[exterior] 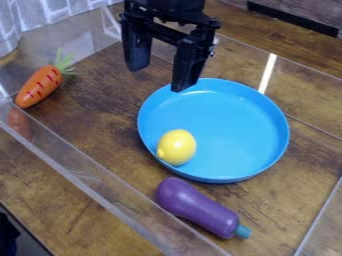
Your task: Put the carrot on the blue tray
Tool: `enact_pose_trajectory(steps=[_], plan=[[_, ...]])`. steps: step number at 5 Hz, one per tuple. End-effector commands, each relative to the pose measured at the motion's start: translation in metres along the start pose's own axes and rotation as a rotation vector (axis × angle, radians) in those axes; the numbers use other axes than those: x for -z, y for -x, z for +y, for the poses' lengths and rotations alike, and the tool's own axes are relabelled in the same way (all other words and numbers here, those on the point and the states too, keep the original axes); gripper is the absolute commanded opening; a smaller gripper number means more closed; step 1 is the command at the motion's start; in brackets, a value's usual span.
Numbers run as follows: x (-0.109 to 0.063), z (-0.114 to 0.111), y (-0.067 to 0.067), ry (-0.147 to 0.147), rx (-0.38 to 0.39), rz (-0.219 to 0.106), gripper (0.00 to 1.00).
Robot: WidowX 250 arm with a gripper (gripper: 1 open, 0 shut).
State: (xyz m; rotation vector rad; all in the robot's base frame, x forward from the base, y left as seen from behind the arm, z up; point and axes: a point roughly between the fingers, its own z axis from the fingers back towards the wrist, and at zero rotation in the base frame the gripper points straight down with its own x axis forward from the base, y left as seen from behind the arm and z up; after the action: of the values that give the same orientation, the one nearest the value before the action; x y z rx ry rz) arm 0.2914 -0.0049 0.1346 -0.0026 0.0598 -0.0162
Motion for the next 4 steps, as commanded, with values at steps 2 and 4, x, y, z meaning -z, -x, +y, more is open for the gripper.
enact_pose_trajectory(steps=[2, 4], plan=[[0.008, 0.007, 0.002, 0.004, 0.014, 0.023, 1.0], [0.015, 0.013, 0.003, 0.007, 0.031, 0.045, 1.0]])
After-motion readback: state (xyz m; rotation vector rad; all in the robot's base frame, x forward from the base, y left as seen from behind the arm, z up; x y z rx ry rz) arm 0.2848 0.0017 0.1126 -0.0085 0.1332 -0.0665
